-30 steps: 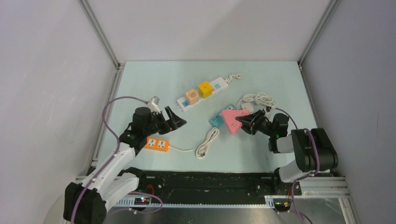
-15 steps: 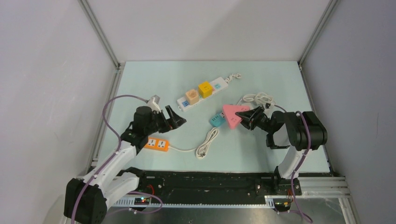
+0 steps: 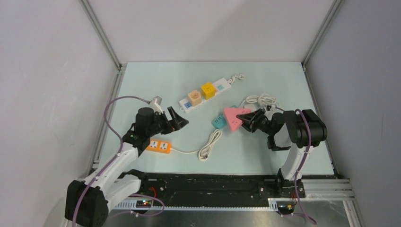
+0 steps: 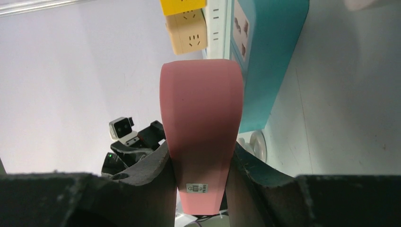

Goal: Insert the plug

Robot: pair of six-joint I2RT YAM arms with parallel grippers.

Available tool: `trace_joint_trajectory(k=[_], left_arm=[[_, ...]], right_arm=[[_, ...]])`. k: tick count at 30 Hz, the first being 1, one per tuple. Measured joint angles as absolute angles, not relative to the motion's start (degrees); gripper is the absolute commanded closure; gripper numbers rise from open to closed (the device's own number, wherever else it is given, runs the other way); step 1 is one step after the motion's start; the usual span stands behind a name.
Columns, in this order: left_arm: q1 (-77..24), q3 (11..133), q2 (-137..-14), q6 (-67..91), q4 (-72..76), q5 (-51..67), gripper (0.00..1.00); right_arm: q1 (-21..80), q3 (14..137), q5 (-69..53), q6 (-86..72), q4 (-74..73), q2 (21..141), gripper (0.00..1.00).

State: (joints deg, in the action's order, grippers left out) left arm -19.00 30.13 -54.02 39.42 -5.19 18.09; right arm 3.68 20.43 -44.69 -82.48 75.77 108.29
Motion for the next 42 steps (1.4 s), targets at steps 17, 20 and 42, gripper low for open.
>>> trace_joint_trajectory(k=[17,20,42], left_arm=[[-19.0,30.1,-53.0,39.4,-4.8,18.0,0.05],[-19.0,30.1,-53.4,39.4,-4.7,18.0,0.05],[-21.4,33.7,-58.5,39.0,-3.4,17.8,0.06]], right_arm=[[4.6,21.2,-42.9,-82.3,77.4,110.9,0.95],[5.0,21.4,-42.5,-80.7,76.8,110.6,0.95],[8.4,20.9,-35.1,-81.2,64.8,103.4,0.98]])
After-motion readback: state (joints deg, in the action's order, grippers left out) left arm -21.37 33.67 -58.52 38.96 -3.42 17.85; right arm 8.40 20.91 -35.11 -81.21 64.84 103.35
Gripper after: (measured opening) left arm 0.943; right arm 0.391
